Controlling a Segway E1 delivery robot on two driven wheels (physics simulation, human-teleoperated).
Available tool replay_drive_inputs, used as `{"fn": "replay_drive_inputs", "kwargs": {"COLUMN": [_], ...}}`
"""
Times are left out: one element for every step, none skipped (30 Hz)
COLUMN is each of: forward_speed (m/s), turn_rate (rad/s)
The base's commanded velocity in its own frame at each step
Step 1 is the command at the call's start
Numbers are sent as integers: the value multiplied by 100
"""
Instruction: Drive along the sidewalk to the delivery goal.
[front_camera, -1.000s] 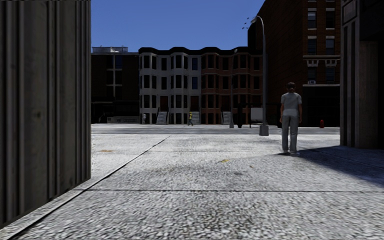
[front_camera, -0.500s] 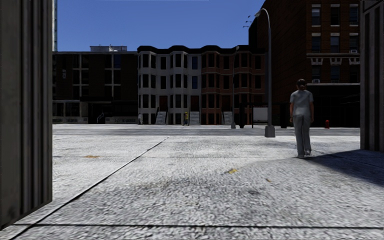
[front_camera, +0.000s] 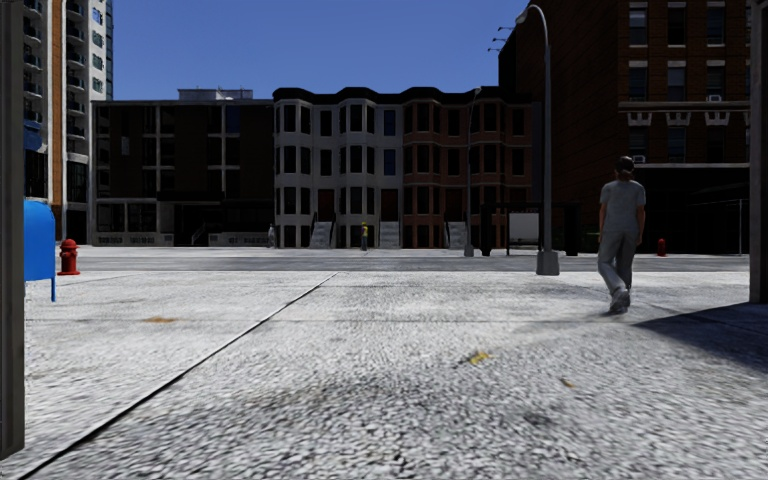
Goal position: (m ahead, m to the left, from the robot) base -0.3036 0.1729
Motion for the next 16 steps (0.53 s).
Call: {"fn": "replay_drive_inputs", "kwargs": {"forward_speed": [0,0,0,0,0,0,0,0,0,0,0,0,0,0,0,0], "turn_rate": [0,0,0,0,0,0,0,0,0,0,0,0,0,0,0,0]}}
